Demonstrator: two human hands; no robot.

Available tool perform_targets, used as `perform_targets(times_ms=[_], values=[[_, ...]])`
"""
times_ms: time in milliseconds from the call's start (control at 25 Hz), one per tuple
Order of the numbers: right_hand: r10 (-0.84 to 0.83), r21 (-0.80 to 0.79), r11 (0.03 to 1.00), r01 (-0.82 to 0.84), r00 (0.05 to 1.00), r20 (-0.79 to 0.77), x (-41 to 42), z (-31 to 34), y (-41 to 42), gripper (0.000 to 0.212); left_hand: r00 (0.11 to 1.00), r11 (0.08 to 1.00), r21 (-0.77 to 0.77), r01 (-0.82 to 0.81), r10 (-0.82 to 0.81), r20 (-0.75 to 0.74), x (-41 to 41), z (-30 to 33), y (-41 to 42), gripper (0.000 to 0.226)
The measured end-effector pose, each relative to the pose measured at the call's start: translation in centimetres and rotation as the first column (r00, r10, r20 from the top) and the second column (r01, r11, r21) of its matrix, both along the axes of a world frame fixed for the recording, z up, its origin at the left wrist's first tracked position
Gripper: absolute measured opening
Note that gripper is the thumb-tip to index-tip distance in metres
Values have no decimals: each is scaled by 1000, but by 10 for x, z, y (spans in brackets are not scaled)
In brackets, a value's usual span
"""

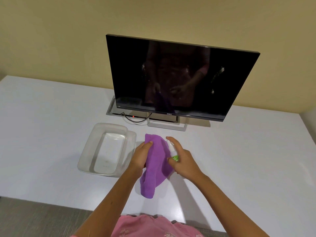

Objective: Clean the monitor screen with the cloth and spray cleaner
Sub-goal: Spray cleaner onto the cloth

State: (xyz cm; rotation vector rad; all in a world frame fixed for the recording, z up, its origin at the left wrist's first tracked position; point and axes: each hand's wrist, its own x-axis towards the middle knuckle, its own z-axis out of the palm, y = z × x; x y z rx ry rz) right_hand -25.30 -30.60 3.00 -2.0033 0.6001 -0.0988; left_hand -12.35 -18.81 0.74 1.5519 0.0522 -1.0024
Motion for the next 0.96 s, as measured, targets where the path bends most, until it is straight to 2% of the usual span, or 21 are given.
perform_targets(times_ms=[120, 320, 680, 800, 960], values=[[92, -219, 971, -95, 995, -24, 7, -8, 6, 75, 998, 1000, 26, 4, -6, 55, 2, -2, 0, 20], [116, -339, 929, -149, 986, -116, 13, -15, 9, 68, 999, 1000, 29, 12, -14, 47, 5, -3, -1, 22], [147, -391, 903, -175, 984, -102, 14, -26, 15, 53, 997, 1000, -26, -12, 10, -82, 9, -6, -5, 34], [141, -414, 894, -171, 985, -102, 14, -29, 15, 56, 994, 999, -32, -31, 28, -105, 10, -8, -5, 37], [242, -456, 836, -305, 951, -193, 12, -32, 12, 59, 989, 998, -45, -53, 47, -141, 12, -11, -5, 36]])
